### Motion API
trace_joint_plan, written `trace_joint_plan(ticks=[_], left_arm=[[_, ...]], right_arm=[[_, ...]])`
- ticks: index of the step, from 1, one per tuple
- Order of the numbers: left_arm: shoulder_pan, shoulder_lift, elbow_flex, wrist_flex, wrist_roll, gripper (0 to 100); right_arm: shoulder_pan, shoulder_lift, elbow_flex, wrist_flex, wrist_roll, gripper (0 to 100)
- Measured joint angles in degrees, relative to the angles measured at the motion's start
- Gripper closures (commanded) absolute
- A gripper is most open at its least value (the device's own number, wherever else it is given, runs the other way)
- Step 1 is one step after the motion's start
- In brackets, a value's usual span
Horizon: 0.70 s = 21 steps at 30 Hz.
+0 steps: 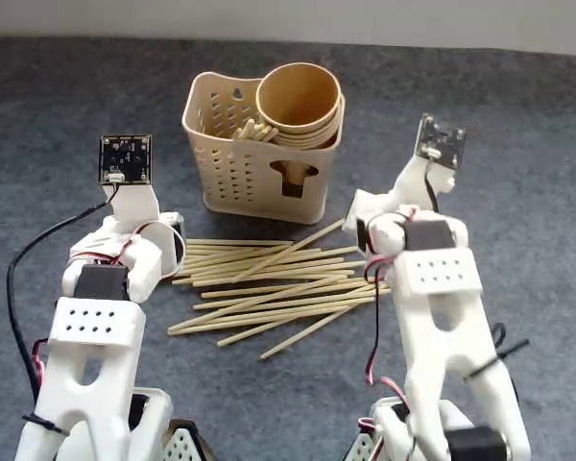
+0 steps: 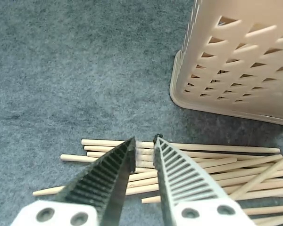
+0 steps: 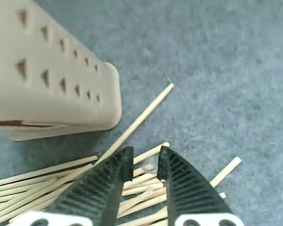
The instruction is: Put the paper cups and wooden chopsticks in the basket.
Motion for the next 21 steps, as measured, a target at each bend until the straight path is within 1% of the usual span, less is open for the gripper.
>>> trace_joint_plan(ticks=[5,21], left_arm=[[0.0,0.0,0.0,0.0,0.0,92],[0.0,0.0,0.0,0.0,0.0,92]], right_arm=[[0.0,9.1,-4.0,0.0,-1.7,90.0],[0.0,37.6,-23.8,0.0,-1.7,90.0]])
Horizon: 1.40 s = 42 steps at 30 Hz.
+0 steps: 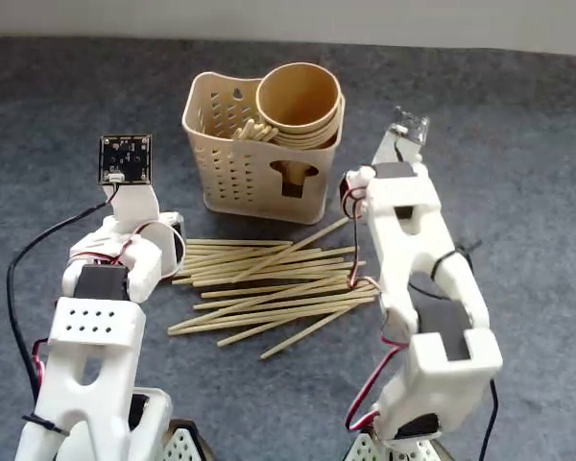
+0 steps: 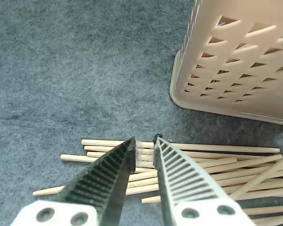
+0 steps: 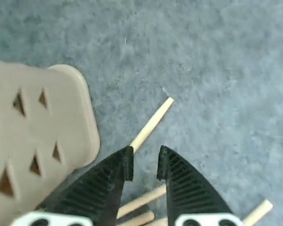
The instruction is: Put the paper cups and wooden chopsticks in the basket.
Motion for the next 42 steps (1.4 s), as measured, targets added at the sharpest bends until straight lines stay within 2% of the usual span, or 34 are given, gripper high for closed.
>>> trace_joint_plan(ticks=[11,16,18,28,42], left_arm=[[0.0,0.0,0.0,0.0,0.0,92],[0.0,0.0,0.0,0.0,0.0,92],[0.0,0.0,0.0,0.0,0.0,92],[0.0,0.0,0.0,0.0,0.0,92],[0.0,0.0,0.0,0.0,0.0,92]], right_arm=[[0.4,11.3,-7.5,-0.1,0.0,90.1],[1.4,13.3,-8.0,-0.1,-0.2,99.7],[1.8,13.8,-8.3,0.0,-0.2,99.2],[2.3,13.0,-9.2,8.4,-0.3,99.3],[2.3,1.2,-9.1,19.4,-0.3,99.3]])
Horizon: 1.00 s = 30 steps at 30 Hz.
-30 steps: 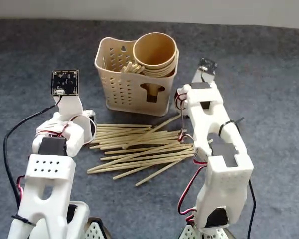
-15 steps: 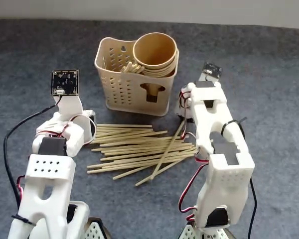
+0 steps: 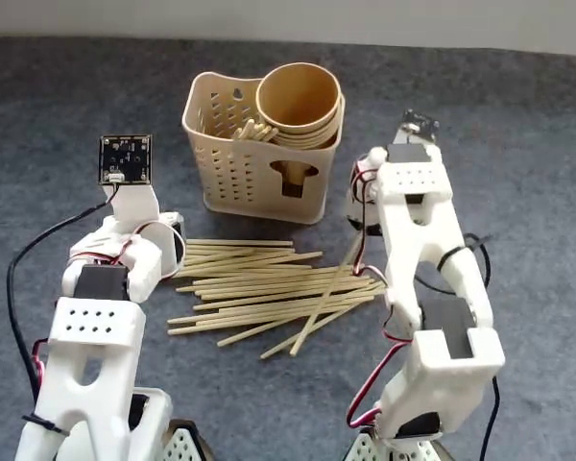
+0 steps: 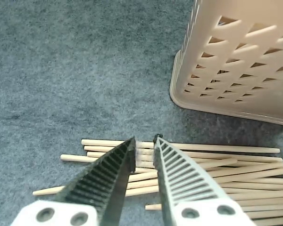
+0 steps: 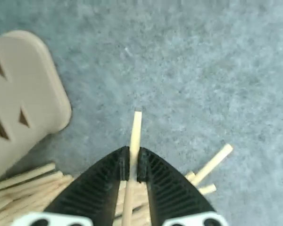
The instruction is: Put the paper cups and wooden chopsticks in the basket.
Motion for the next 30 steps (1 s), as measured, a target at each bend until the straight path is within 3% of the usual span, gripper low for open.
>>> trace_joint_plan(ticks=[14,20,30], left_arm=[[0.0,0.0,0.0,0.0,0.0,92],[0.0,0.0,0.0,0.0,0.0,92],[0.0,0.0,0.0,0.0,0.0,92]], right_arm=[[0.0,-8.4,1.0,11.4,0.0,99.3],[-0.6,-12.9,7.2,11.2,0.0,99.3],[-3.1,-25.9,21.5,0.6,0.0,99.3]])
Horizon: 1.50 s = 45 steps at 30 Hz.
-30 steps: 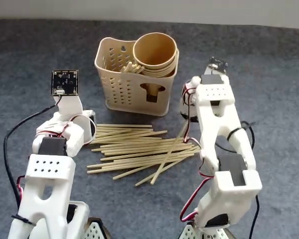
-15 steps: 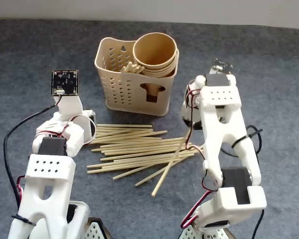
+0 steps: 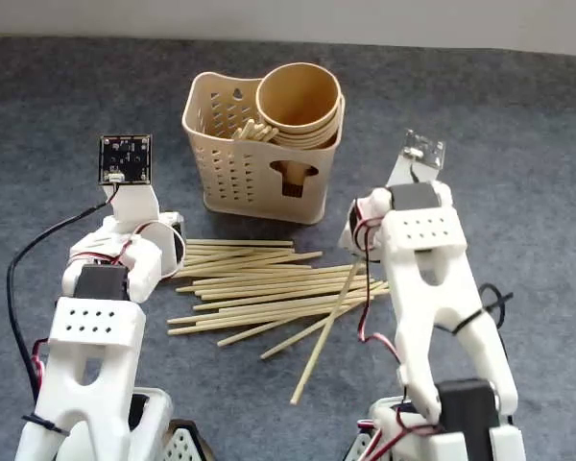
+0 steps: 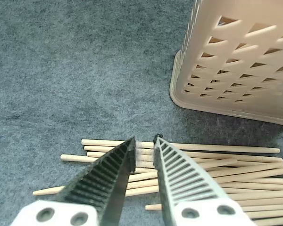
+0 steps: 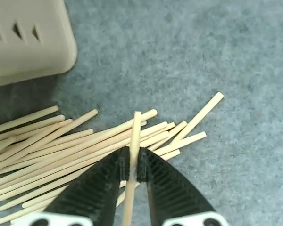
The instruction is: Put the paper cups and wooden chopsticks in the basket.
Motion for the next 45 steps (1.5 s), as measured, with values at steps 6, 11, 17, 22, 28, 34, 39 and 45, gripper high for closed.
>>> trace_joint_plan(ticks=[6,11,17,22,28,34,39,45], left_arm=[[0.0,0.0,0.0,0.0,0.0,92],[0.0,0.0,0.0,0.0,0.0,92],[0.0,0.0,0.0,0.0,0.0,92],[0.0,0.0,0.0,0.0,0.0,92],[0.0,0.0,0.0,0.0,0.0,92],[0.0,0.0,0.0,0.0,0.0,92],[0.0,0.0,0.0,0.0,0.0,92],[0.0,0.0,0.0,0.0,0.0,92]], right_arm=[[-3.1,-6.0,5.0,-3.0,0.0,99.3],[-4.0,-9.8,8.4,-5.5,0.0,99.3],[-4.0,-15.3,10.9,-6.0,0.0,99.3],[-5.2,-21.5,14.1,-6.1,0.0,99.3],[-8.5,-33.0,18.5,-6.1,0.0,99.3],[-8.7,-43.6,20.7,-7.8,0.0,99.3],[-8.7,-52.6,24.4,-14.1,0.0,99.3],[-13.4,-62.9,31.6,-25.8,0.0,99.3]])
